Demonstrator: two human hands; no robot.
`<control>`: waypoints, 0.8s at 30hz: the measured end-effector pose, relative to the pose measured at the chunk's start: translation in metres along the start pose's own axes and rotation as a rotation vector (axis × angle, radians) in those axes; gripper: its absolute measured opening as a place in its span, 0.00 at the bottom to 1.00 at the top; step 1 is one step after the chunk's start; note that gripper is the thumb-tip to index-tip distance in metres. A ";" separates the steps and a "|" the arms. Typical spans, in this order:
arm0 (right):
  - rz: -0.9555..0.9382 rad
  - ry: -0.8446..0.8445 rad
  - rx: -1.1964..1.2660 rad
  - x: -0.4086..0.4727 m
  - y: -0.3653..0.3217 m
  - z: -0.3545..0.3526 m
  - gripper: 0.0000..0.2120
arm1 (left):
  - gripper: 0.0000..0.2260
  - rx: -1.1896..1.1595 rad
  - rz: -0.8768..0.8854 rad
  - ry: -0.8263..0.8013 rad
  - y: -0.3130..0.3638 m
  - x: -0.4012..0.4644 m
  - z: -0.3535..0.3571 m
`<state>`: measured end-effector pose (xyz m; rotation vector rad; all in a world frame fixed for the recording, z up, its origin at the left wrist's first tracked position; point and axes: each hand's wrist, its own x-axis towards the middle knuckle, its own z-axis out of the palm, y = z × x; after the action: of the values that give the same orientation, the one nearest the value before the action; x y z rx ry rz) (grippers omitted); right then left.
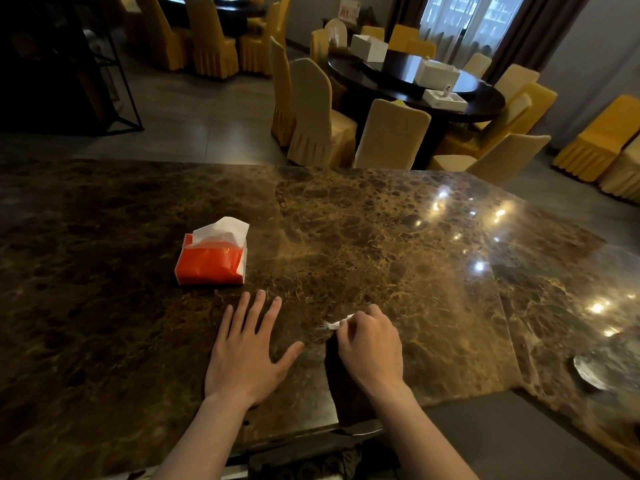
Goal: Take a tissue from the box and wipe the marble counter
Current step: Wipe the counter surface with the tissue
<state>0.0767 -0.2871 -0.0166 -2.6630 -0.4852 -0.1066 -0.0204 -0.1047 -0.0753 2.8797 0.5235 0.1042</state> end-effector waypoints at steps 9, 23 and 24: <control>-0.304 -0.098 0.110 -0.010 -0.019 0.006 0.11 | 0.41 0.010 0.009 -0.012 0.000 0.000 -0.001; -0.144 -0.029 0.037 0.001 -0.020 0.011 0.13 | 0.38 -0.001 -0.003 -0.008 -0.001 0.000 0.000; -0.202 -0.057 0.056 -0.005 -0.027 0.015 0.13 | 0.38 0.006 0.002 -0.013 -0.001 0.000 0.000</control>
<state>0.0625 -0.2590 -0.0204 -2.5623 -0.7640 -0.0755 -0.0203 -0.1036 -0.0757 2.8845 0.5196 0.0846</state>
